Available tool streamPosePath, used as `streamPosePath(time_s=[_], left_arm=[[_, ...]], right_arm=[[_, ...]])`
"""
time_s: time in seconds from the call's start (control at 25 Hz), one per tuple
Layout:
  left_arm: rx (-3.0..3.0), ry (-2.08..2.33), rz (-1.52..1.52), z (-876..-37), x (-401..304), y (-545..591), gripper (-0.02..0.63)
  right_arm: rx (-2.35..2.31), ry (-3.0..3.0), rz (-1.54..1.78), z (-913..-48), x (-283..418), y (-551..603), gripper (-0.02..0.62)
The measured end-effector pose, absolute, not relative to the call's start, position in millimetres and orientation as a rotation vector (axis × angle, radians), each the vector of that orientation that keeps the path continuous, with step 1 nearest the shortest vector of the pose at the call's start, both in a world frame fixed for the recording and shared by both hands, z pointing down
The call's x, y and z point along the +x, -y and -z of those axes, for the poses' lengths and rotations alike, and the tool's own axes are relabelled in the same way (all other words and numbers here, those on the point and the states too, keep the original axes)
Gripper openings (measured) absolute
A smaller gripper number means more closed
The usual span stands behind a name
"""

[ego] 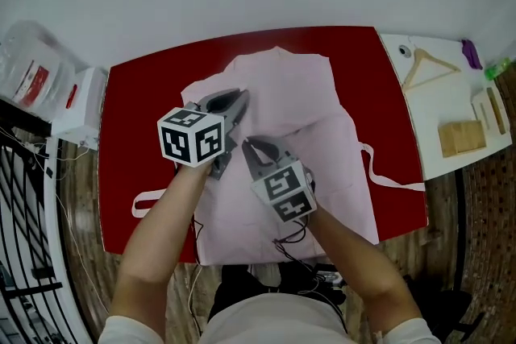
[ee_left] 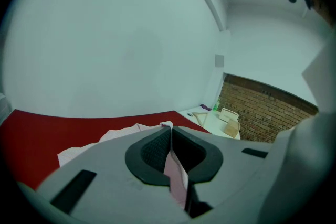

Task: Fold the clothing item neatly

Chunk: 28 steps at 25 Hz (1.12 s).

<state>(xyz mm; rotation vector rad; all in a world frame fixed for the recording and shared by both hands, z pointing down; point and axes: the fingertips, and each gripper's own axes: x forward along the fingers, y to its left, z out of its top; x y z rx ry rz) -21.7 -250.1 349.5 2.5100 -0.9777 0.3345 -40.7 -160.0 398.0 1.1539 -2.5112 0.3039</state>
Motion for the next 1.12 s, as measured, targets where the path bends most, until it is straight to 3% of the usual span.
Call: streamPosePath(time_s=[0.72, 0.8, 0.84, 1.12], left_arm=[[2.332, 0.809, -0.501, -478, 62, 258, 0.021], [2.325, 0.747, -0.502, -483, 70, 252, 0.133], [2.326, 0.718, -0.509, -485, 72, 248, 0.147], [2.329, 0.677, -0.527, -492, 51, 224, 0.156]], right_arm=[[1.274, 2.326, -0.609, -500, 40, 164, 0.027], [1.287, 2.307, -0.663, -511, 46, 163, 0.028], [1.296, 2.291, -0.701, -517, 50, 161, 0.028], [1.404, 2.151, -0.964, -548, 86, 141, 0.029]])
